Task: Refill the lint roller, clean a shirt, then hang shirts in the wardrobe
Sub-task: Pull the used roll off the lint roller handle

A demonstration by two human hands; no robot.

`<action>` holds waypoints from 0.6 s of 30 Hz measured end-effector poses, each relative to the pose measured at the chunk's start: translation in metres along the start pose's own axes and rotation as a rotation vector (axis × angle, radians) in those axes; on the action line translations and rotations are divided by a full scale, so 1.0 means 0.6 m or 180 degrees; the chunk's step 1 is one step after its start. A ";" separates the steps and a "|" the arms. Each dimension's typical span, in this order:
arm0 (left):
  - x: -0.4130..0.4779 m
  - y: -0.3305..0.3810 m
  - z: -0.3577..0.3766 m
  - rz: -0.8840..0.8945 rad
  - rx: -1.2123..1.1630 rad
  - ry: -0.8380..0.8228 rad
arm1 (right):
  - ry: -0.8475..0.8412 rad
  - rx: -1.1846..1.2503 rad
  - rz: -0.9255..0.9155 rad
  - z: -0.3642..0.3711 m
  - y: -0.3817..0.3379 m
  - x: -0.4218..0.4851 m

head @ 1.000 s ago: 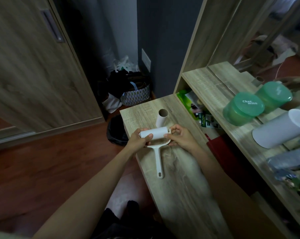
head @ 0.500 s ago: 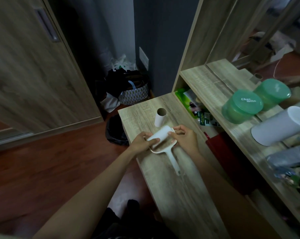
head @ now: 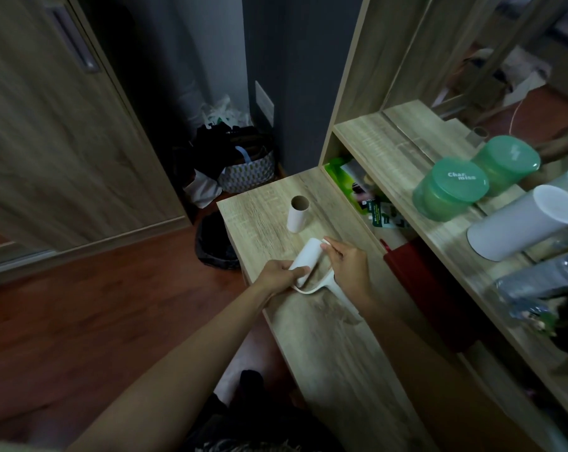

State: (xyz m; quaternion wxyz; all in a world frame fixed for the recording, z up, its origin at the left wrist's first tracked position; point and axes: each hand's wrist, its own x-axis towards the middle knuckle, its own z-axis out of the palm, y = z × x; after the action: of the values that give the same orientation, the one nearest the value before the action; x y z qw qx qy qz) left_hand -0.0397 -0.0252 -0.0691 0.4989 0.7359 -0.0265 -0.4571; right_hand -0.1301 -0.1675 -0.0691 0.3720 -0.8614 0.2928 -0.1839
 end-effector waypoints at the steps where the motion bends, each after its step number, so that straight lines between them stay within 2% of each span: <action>1: -0.002 -0.002 0.004 0.0009 -0.0070 0.0065 | -0.0005 -0.0008 -0.0019 -0.001 0.002 0.000; 8: 0.001 -0.017 0.018 0.0065 -0.0263 0.0622 | 0.0029 -0.0269 -0.0514 -0.004 0.011 -0.001; 13: 0.000 -0.012 0.003 0.0230 -0.0211 0.0330 | -0.0075 -0.0034 -0.0236 -0.003 0.015 0.005; 18: 0.000 -0.007 -0.027 0.0228 -0.0316 0.0393 | -0.0398 0.0004 -0.0220 -0.014 0.019 0.008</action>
State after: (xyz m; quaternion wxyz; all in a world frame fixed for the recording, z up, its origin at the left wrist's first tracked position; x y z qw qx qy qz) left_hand -0.0302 -0.0116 -0.0711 0.5514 0.7356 0.0007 -0.3934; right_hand -0.1353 -0.1812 -0.0720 0.3836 -0.8806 0.2390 -0.1426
